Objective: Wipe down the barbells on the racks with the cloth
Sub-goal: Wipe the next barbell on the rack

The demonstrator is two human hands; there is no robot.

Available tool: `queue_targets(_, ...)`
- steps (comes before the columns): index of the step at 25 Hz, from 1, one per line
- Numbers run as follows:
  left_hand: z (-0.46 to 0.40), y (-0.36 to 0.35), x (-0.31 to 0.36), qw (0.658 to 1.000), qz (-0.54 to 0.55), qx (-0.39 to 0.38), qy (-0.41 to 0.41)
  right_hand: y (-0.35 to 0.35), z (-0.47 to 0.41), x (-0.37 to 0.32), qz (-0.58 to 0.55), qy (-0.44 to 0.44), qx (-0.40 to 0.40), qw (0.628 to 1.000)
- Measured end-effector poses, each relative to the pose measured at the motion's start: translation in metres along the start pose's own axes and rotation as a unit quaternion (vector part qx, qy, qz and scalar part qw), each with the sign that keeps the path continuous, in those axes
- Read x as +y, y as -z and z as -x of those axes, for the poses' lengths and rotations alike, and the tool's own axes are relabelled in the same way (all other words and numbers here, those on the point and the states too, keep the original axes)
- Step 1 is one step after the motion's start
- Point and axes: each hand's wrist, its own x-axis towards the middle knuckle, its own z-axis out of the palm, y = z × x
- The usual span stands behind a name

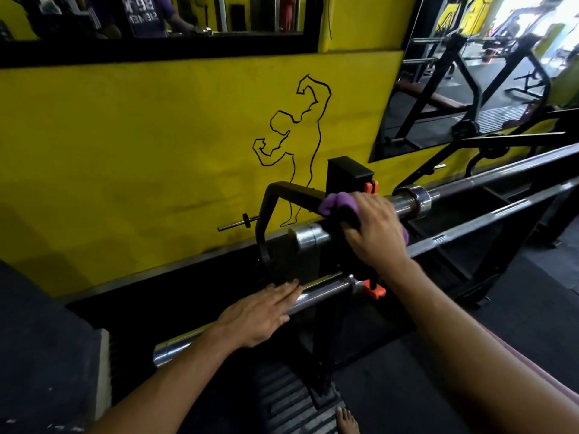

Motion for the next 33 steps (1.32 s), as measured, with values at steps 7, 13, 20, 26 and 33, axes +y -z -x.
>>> queue_targets(7, -0.006, -0.005, -0.004, 1.0, -0.024, -0.007, -0.002, -0.022, -0.002, -0.056, -0.036, -0.082, 0.028, 0.996)
queue_targets(13, -0.003, 0.0, 0.001, 0.991, -0.085, 0.075, -0.065, -0.033, 0.022, -0.111, -0.141, 0.054, -0.009, 0.989)
queue_targets(20, -0.003, -0.006, -0.005, 0.998, -0.016, 0.059, -0.005, -0.003, 0.06, -0.083, -0.403, -0.016, -0.07, 0.913)
queue_targets(26, -0.008, -0.019, -0.013, 0.999, -0.04, -0.03, -0.003, 0.011, 0.096, -0.04, -0.591, -0.33, 0.114, 0.727)
queue_targets(33, -0.008, -0.019, -0.01, 0.999, -0.039, -0.019, -0.001, 0.028, 0.108, 0.052, -0.686, -0.488, 0.247, 0.481)
